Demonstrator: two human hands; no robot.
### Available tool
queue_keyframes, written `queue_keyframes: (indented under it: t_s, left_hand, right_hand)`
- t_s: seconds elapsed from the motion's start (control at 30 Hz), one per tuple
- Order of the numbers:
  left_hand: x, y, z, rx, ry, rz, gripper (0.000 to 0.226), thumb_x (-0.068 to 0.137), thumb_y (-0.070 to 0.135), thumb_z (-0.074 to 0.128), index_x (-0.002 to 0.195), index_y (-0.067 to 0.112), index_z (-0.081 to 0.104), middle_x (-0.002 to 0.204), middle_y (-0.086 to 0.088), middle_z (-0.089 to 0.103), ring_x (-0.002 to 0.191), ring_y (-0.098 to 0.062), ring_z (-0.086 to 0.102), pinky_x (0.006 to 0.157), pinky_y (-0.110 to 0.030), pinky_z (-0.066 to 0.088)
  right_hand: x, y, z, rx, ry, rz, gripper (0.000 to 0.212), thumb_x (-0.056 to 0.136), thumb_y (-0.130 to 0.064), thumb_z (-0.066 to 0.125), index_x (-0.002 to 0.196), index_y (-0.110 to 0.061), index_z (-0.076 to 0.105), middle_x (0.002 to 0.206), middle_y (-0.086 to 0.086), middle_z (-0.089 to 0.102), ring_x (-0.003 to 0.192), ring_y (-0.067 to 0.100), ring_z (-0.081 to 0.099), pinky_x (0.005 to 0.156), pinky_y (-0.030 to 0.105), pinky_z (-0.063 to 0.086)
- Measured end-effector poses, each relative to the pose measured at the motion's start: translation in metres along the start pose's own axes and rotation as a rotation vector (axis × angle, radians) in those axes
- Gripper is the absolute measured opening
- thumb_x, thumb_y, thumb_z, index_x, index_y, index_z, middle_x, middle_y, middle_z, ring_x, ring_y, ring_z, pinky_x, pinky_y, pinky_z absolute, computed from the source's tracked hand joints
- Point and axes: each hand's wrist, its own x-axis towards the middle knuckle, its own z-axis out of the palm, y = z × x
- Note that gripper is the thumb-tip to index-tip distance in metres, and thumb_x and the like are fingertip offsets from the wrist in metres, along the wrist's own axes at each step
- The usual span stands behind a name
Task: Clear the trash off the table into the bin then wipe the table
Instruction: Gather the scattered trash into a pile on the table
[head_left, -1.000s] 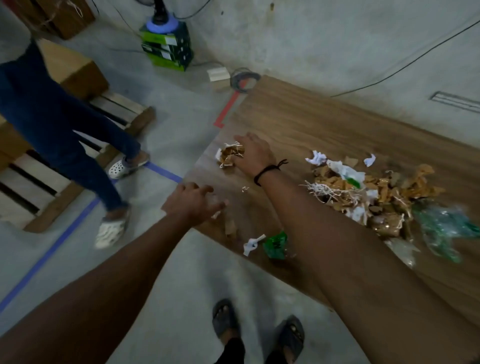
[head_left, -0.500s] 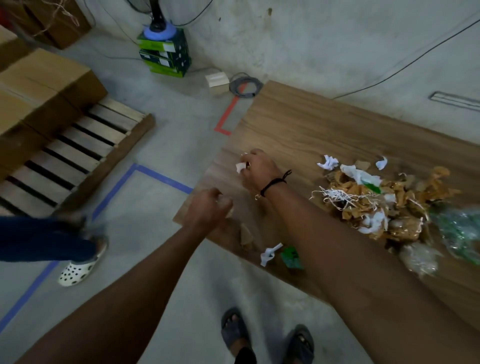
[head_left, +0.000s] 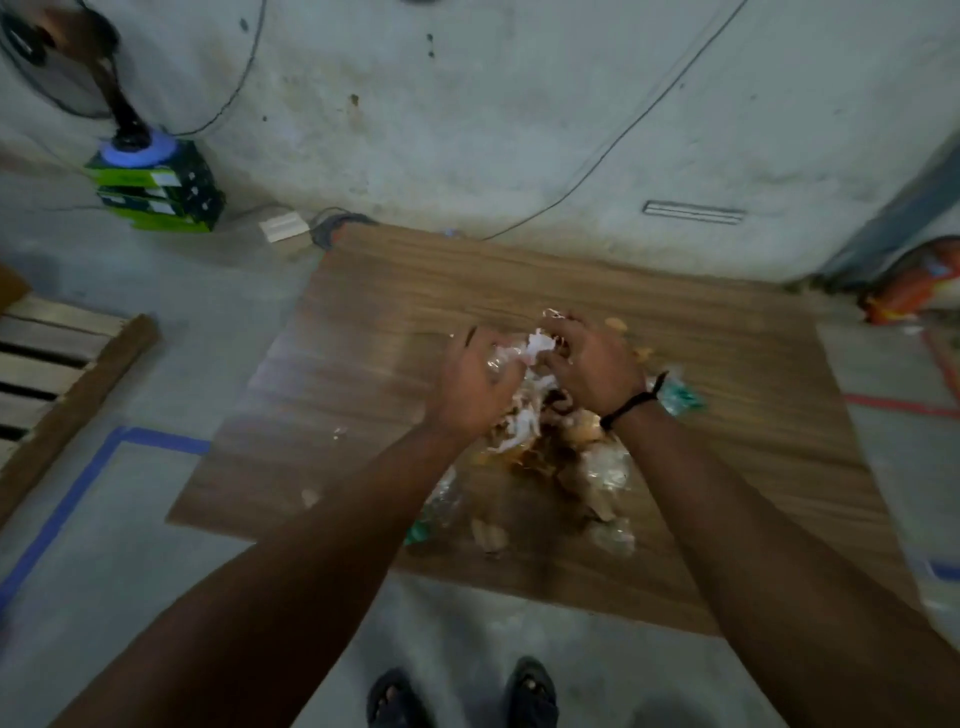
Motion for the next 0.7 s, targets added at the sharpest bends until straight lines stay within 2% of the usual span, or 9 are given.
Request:
queue_keyframes:
  t_s: [0.07, 0.13, 0.27, 0.37, 0.47, 0.57, 0.7]
  left_hand:
    - [0.004, 0.022, 0.031, 0.050, -0.016, 0.144, 0.029, 0.085, 0.034, 0.064, 0.105, 0.013, 0.059, 0.105, -0.004, 0.055, 0.099, -0.019, 0.051, 0.084, -0.034, 0.045]
    - [0.010, 0.036, 0.059, 0.120, -0.047, 0.210, 0.033, 0.085, 0.037, 0.059, 0.107, 0.013, 0.059, 0.108, -0.007, 0.056, 0.102, -0.024, 0.051, 0.086, -0.038, 0.044]
    - [0.017, 0.039, 0.105, 0.268, -0.130, 0.163, 0.038, 0.087, 0.031, 0.059, 0.120, 0.012, 0.055, 0.123, -0.012, 0.051, 0.116, -0.030, 0.045, 0.096, -0.046, 0.041]
    - [0.016, 0.029, 0.128, 0.399, -0.223, 0.086, 0.050, 0.087, 0.031, 0.062, 0.131, 0.013, 0.047, 0.135, -0.015, 0.042, 0.126, -0.033, 0.039, 0.104, -0.046, 0.036]
    - [0.012, 0.021, 0.138, 0.489, -0.282, 0.046, 0.059, 0.091, 0.033, 0.057, 0.141, 0.011, 0.037, 0.144, -0.014, 0.035, 0.133, -0.031, 0.031, 0.108, -0.042, 0.029]
    - [0.008, 0.014, 0.145, 0.585, -0.322, 0.055, 0.063, 0.095, 0.037, 0.049, 0.146, 0.007, 0.025, 0.150, -0.017, 0.027, 0.140, -0.032, 0.021, 0.113, -0.041, 0.019]
    - [0.006, 0.011, 0.152, 0.677, -0.386, 0.037, 0.065, 0.100, 0.044, 0.025, 0.149, 0.002, 0.014, 0.156, -0.018, 0.015, 0.146, -0.031, 0.005, 0.119, -0.045, 0.003]
  right_hand:
    - [-0.016, 0.037, -0.014, 0.031, 0.028, 0.018, 0.043, 0.083, -0.032, 0.057, 0.126, -0.028, 0.058, 0.129, 0.004, 0.057, 0.113, 0.028, 0.056, 0.092, 0.042, 0.049]
    - [-0.030, 0.067, -0.021, 0.037, 0.035, 0.027, 0.047, 0.085, -0.024, 0.060, 0.131, -0.031, 0.052, 0.133, 0.001, 0.054, 0.116, 0.026, 0.054, 0.092, 0.042, 0.049]
    - [-0.040, 0.105, -0.015, 0.011, -0.034, 0.056, 0.059, 0.086, -0.027, 0.057, 0.139, -0.037, 0.034, 0.144, -0.004, 0.044, 0.121, 0.030, 0.050, 0.092, 0.047, 0.049]
    - [-0.037, 0.116, -0.006, -0.036, -0.094, 0.066, 0.062, 0.089, -0.026, 0.057, 0.145, -0.030, 0.030, 0.145, 0.001, 0.044, 0.125, 0.032, 0.045, 0.096, 0.044, 0.045]
    - [-0.035, 0.121, 0.003, -0.058, -0.152, 0.068, 0.061, 0.090, -0.024, 0.058, 0.146, -0.020, 0.033, 0.148, 0.005, 0.042, 0.131, 0.029, 0.042, 0.101, 0.037, 0.039]
    - [-0.033, 0.124, 0.014, -0.140, -0.168, 0.009, 0.054, 0.089, -0.027, 0.059, 0.139, -0.017, 0.044, 0.144, 0.005, 0.049, 0.128, 0.027, 0.046, 0.103, 0.037, 0.036]
    - [-0.030, 0.124, 0.024, -0.197, -0.180, -0.058, 0.048, 0.091, -0.029, 0.054, 0.137, -0.014, 0.047, 0.143, 0.006, 0.049, 0.130, 0.026, 0.045, 0.107, 0.037, 0.030]
